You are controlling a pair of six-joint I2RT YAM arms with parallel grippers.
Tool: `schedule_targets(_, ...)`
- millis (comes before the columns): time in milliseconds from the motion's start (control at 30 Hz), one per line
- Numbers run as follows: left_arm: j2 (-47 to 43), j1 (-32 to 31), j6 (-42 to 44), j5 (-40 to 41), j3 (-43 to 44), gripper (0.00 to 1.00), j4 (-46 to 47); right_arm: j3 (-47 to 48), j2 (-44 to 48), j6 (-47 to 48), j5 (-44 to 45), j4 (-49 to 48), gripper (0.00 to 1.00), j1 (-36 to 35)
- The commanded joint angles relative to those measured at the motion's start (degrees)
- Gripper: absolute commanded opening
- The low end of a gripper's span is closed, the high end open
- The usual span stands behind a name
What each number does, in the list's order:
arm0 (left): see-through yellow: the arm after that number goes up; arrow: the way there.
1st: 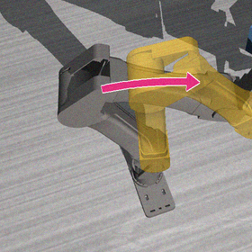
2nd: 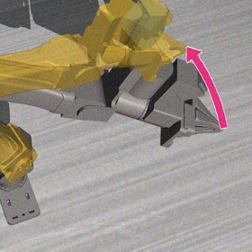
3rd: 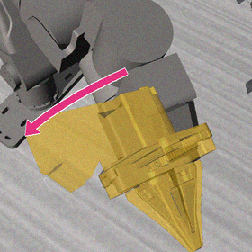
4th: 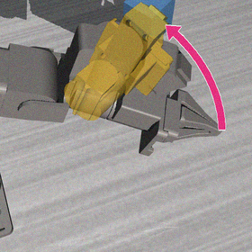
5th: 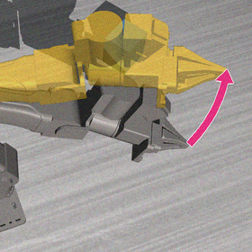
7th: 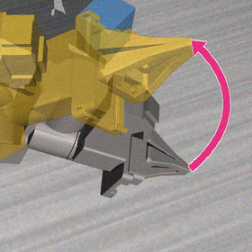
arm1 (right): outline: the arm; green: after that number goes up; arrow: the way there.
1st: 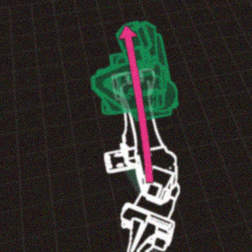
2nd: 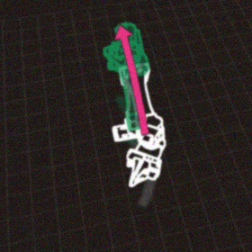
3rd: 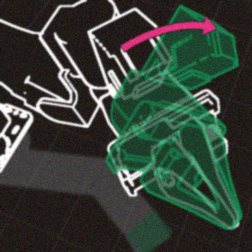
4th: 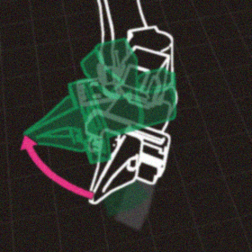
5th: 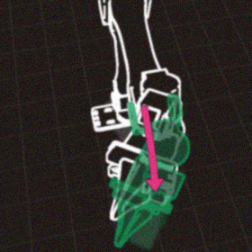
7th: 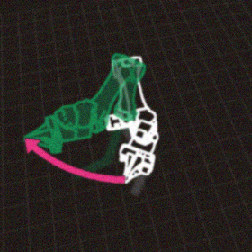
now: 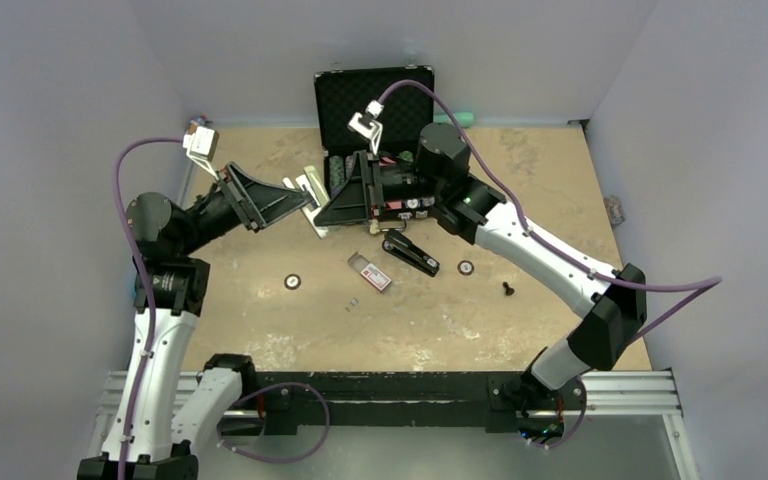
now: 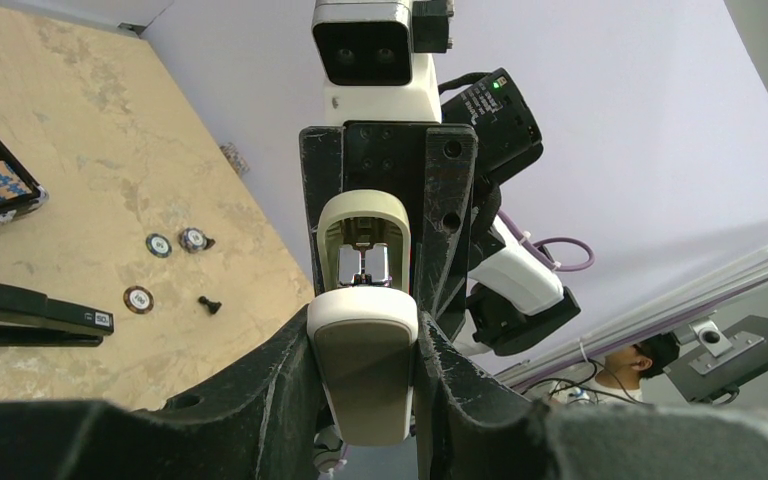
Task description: Unload the staples from the stapler
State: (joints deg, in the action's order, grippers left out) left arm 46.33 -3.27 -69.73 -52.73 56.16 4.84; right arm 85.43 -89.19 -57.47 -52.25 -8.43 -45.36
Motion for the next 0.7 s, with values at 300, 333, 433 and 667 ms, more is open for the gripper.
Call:
schedule_targets(300, -2.68, -0.19, 7.15, 2.77, 3.52, 0.44, -11.32, 1.59, 1.79, 1.34, 3.23, 0.58, 0.0, -3.49)
schedule_targets(333, -3.13, -0.16, 8.99, 3.78, 4.32, 0.54, -14.81, 2.27, 1.99, 2.61, 3.89, 2.56, 0.0, -3.5)
schedule_targets(433, -4.62, -0.17, 13.72, 6.21, 6.61, 0.73, -21.91, 4.99, 2.92, 7.09, 8.9, 10.57, 0.0, -3.48)
schedule_targets(667, -6.13, -0.19, 18.21, 8.08, 8.03, 0.84, -28.82, 1.39, 6.3, 7.23, 15.37, 14.18, 0.0, -3.15)
